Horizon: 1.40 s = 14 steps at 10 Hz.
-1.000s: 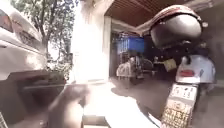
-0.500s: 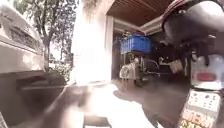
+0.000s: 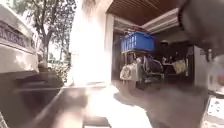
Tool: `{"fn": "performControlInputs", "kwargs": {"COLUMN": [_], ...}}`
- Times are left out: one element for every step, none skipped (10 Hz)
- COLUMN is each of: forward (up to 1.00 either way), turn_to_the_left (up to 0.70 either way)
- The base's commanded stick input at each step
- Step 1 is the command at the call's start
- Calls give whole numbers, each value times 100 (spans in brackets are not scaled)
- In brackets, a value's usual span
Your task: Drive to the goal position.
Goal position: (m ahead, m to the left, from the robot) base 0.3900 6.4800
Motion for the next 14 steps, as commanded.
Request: {"fn": "performControlInputs", "kwargs": {"forward": [45,45,45,45,45,25,0,0,0,0,0,0,0,0], "turn_to_the_left": [0,0,0,0,0,0,0,0,0,0,0,0,0,0]}}
